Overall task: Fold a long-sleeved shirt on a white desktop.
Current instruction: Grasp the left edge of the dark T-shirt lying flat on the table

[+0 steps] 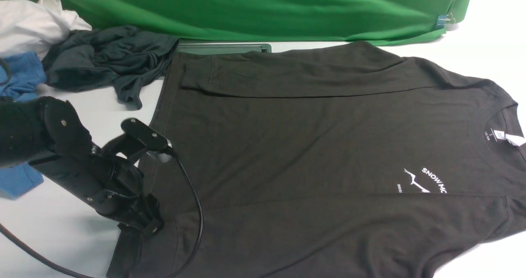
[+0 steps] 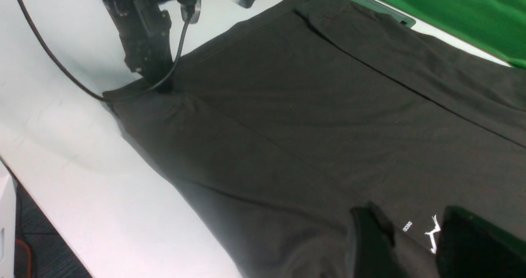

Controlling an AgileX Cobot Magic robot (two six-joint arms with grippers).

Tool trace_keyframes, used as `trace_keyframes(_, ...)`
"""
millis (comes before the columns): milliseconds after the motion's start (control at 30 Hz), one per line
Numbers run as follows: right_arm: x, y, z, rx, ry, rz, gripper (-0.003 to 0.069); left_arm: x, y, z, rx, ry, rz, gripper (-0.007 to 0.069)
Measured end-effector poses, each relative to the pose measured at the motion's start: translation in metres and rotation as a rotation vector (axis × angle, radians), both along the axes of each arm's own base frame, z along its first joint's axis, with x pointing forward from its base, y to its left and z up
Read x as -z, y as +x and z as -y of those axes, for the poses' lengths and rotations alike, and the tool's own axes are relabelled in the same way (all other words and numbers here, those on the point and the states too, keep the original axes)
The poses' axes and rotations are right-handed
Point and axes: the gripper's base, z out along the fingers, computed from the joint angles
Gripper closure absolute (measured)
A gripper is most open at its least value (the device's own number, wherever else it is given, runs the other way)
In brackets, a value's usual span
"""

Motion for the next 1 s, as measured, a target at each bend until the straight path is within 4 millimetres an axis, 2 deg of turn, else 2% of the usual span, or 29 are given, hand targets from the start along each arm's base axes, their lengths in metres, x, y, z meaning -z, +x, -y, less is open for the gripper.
trace_keyframes(133,0.000,0.000,0.000,0.000,0.000,0.000,0.0421,0.005,0.000,0.002,0.026,-0.015,-0.025,0.0269)
trace_keyframes(233,0.000,0.000,0.000,0.000,0.000,0.000,0.0421,0.005,-0.001,0.002,0.040,-0.020,-0.031,0.0312)
trace_keyframes(600,0.000,0.000,0.000,0.002,0.002,-0.002,0.0421,0.006,-0.003,0.004,0.054,-0.037,-0.073,0.0576)
trace_keyframes(767,0.002,0.005,-0.003,0.018,0.013,-0.047,0.0421,-0.003,0.002,0.006,0.018,-0.056,-0.100,0.0587)
trace_keyframes(833,0.007,0.014,-0.008,0.019,-0.017,-0.116,0.0421,-0.012,0.004,0.007,-0.003,-0.066,-0.098,0.0587)
trace_keyframes(867,0.014,0.027,-0.015,0.016,-0.062,-0.192,0.0419,-0.024,0.004,0.007,-0.022,-0.075,-0.084,0.0587)
trace_keyframes(1000,0.033,0.065,-0.035,-0.009,-0.173,-0.318,0.0395,-0.049,-0.004,0.006,-0.041,-0.083,-0.029,0.0587)
